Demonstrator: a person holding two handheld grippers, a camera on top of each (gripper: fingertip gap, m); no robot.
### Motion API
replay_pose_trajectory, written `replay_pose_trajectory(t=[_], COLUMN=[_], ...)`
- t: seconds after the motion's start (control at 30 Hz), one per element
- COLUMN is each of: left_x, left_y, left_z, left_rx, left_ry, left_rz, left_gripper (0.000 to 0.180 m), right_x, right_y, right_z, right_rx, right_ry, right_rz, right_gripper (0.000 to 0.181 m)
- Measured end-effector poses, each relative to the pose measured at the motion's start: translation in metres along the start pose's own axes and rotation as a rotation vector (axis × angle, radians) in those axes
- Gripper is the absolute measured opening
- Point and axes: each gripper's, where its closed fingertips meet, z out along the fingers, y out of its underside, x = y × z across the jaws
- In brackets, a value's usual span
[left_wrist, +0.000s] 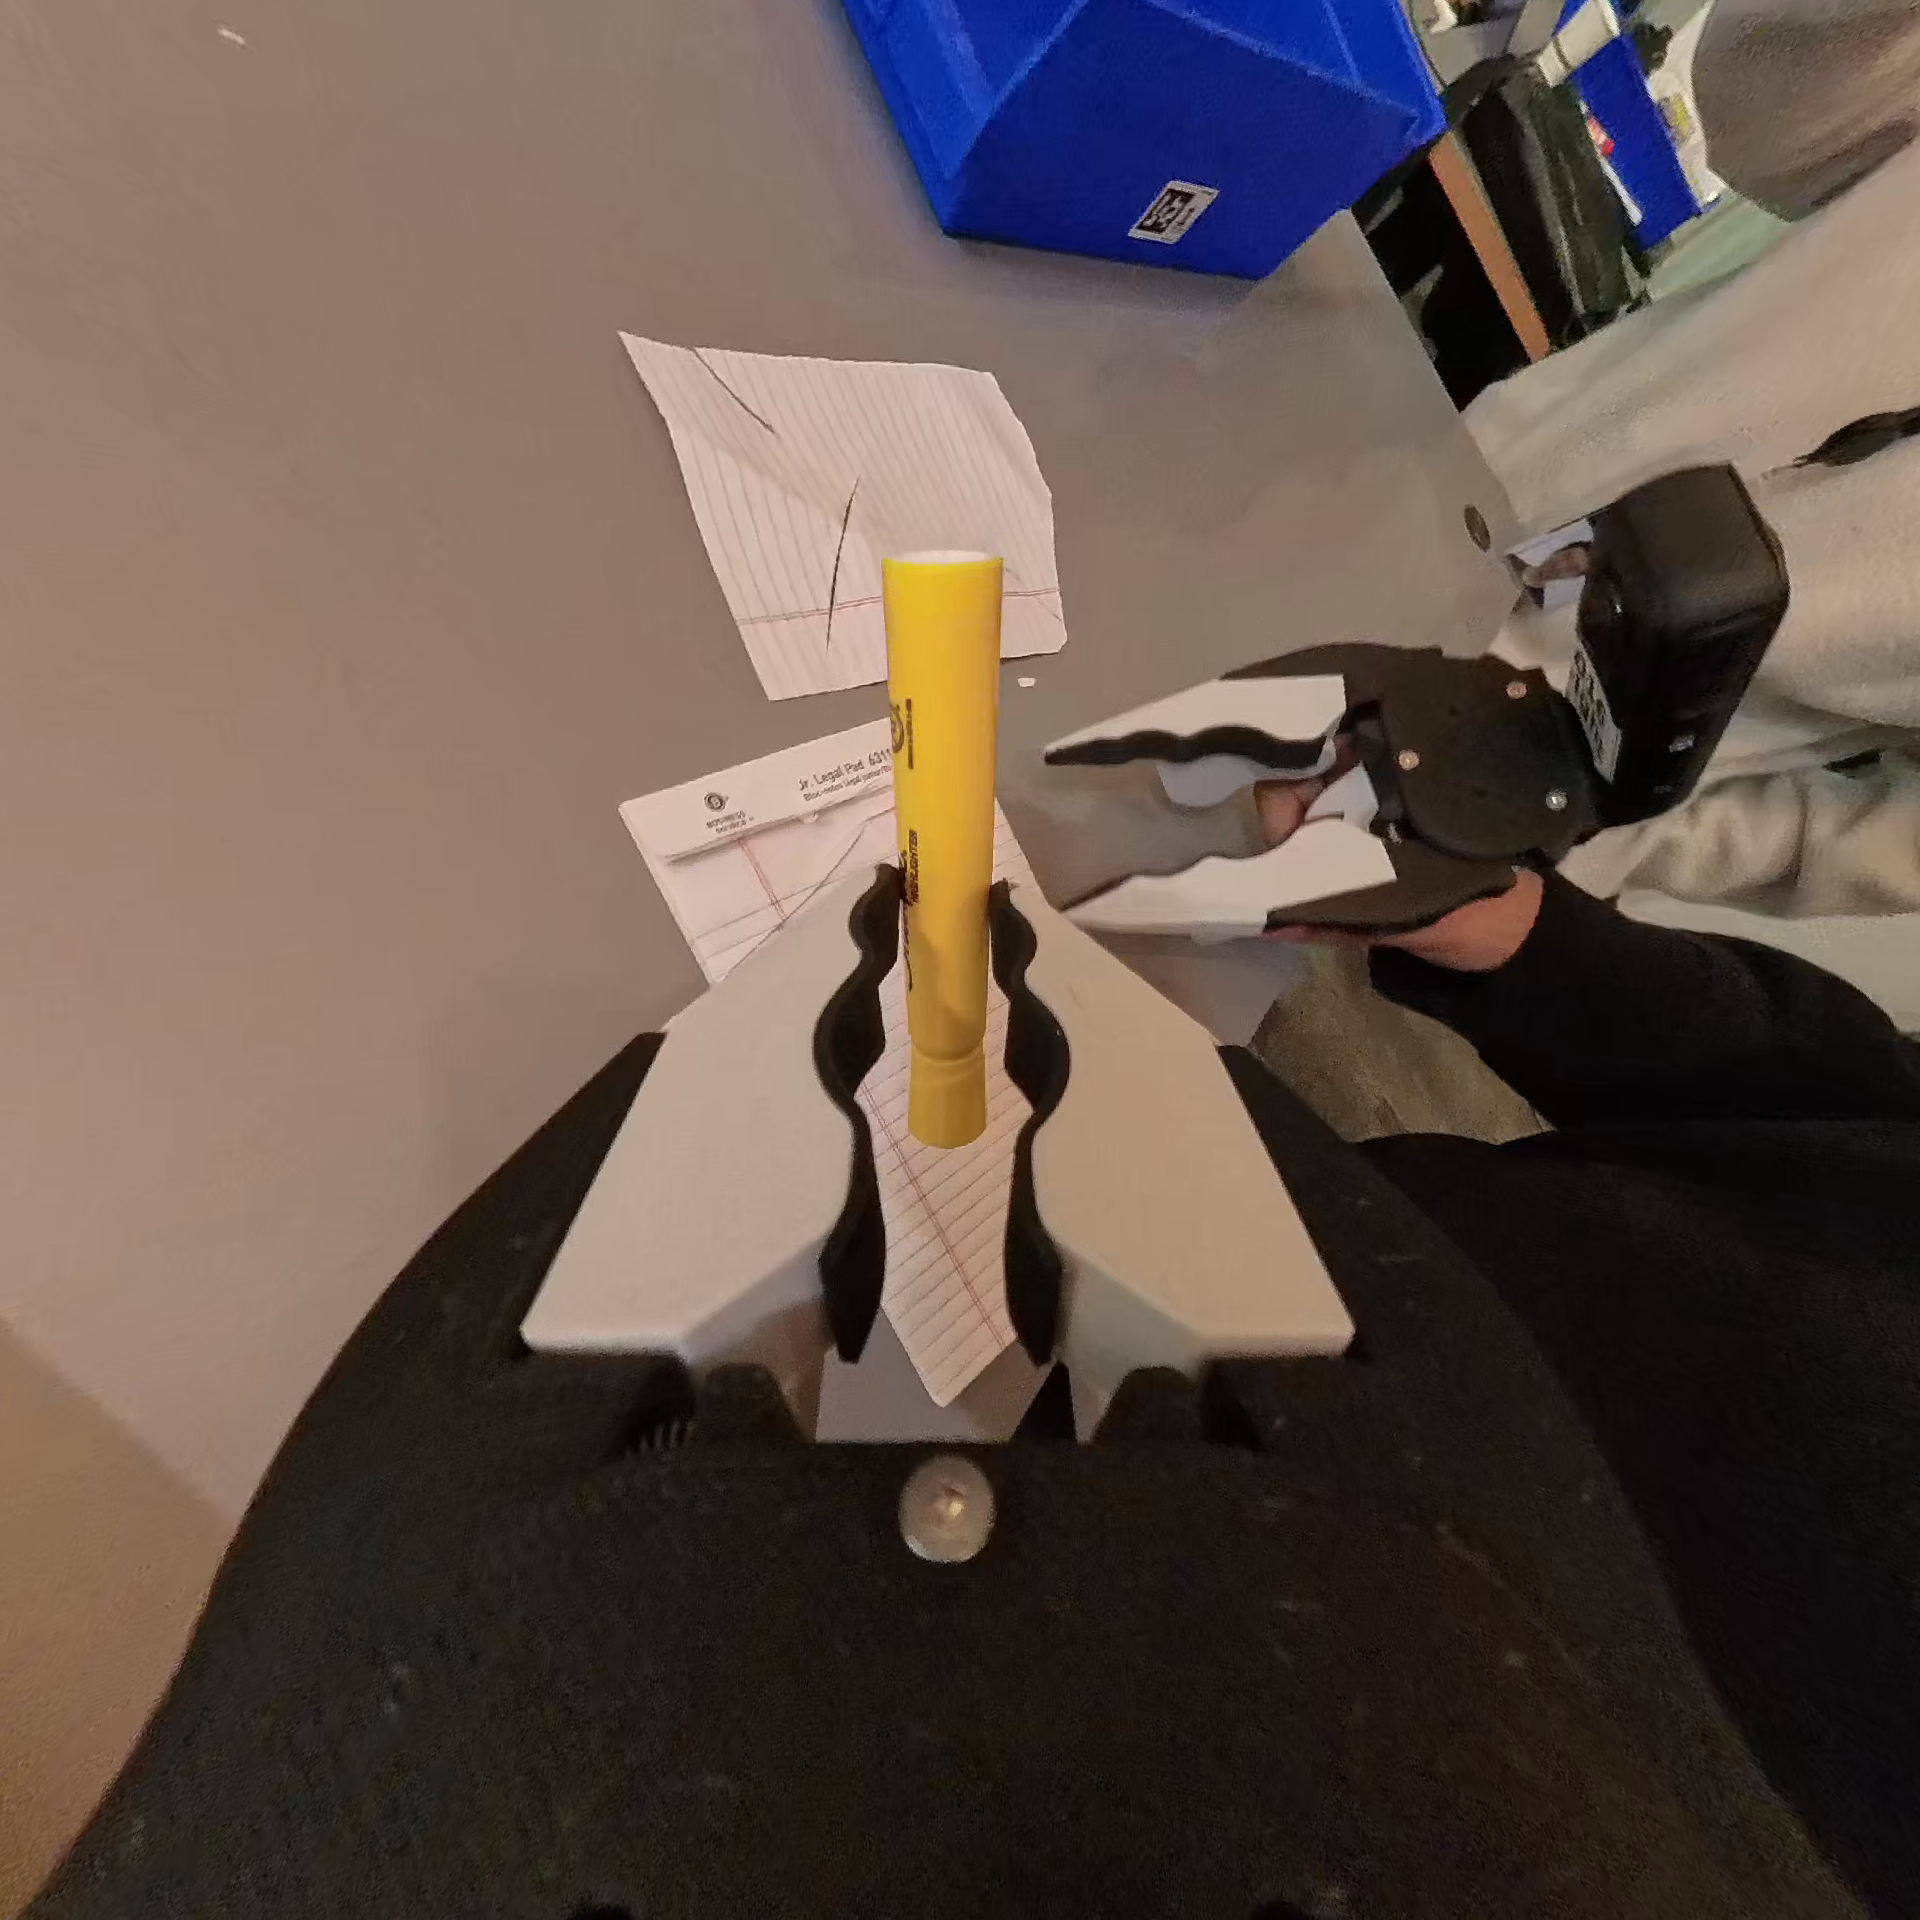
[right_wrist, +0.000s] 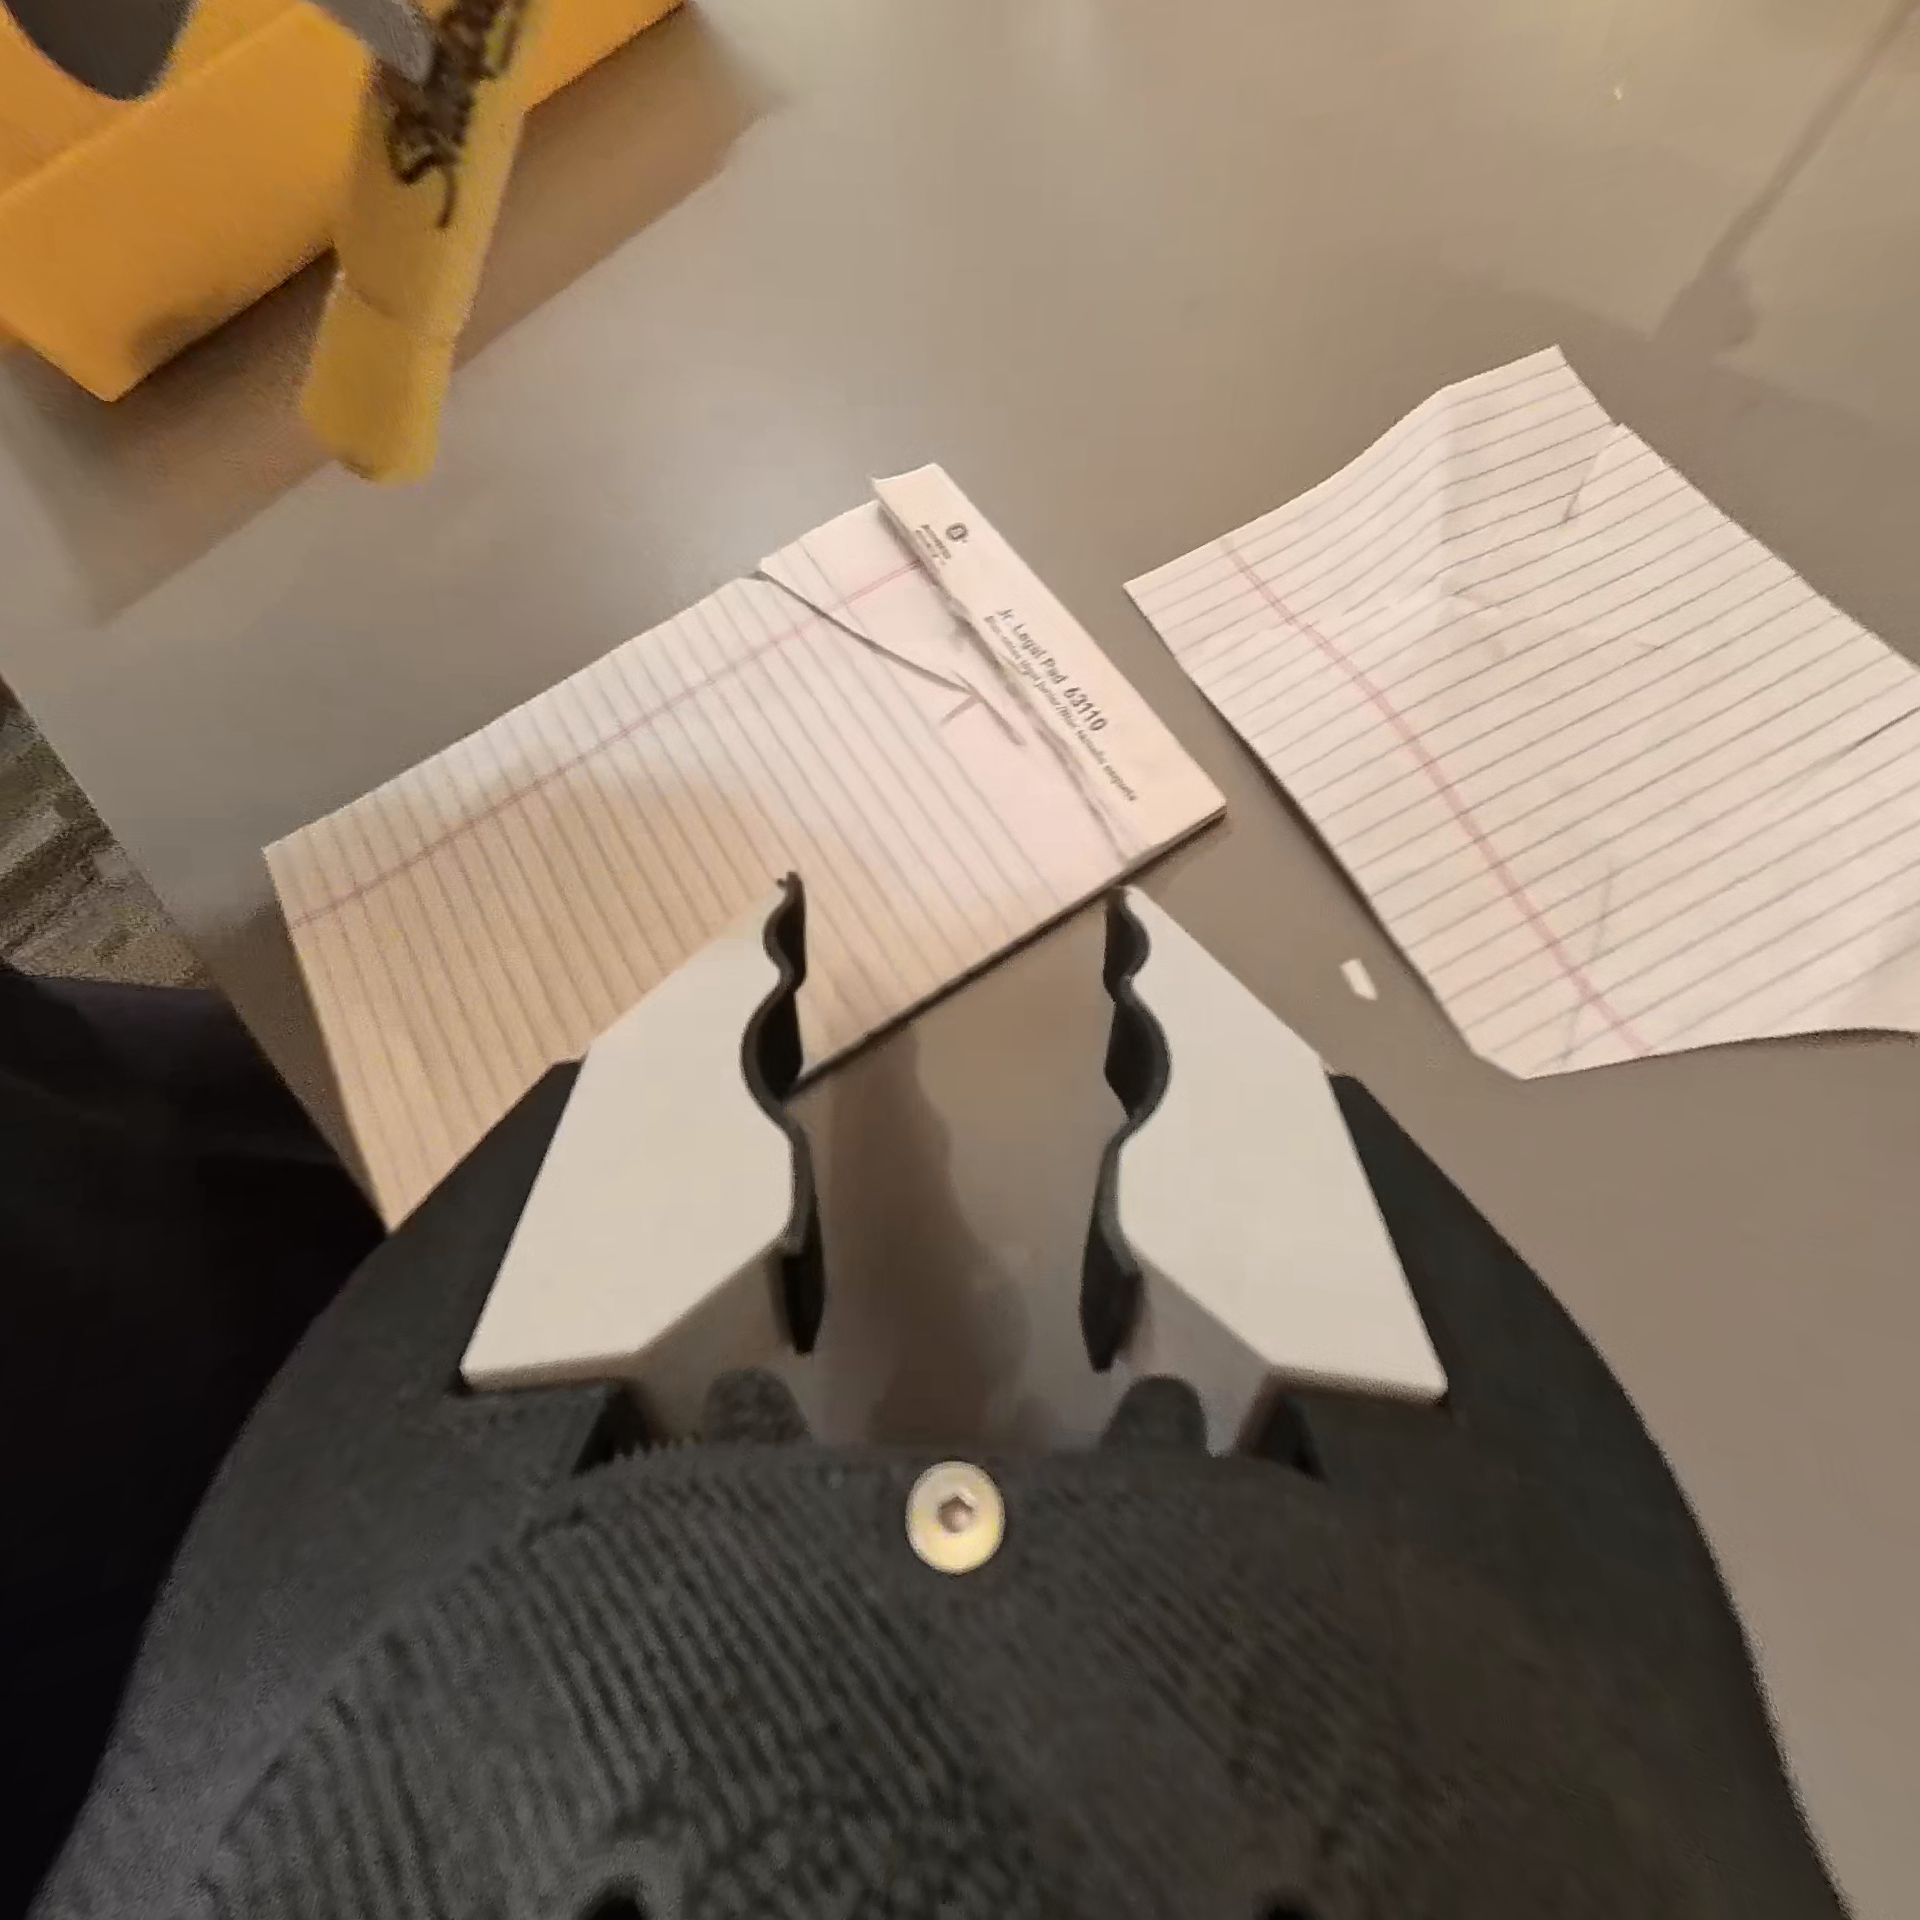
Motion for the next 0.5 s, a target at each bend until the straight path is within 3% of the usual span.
replay_pose_trajectory(t=[0.5], left_x=[0.001], left_y=[0.003], left_z=[-0.005], left_rx=[-0.038], left_ry=[0.035], left_rz=[0.046], left_gripper=[0.014], right_x=[0.001], right_y=[0.015], right_z=[0.013], right_rx=[-0.029], right_ry=[0.145], right_rz=[0.145], right_gripper=[0.078])
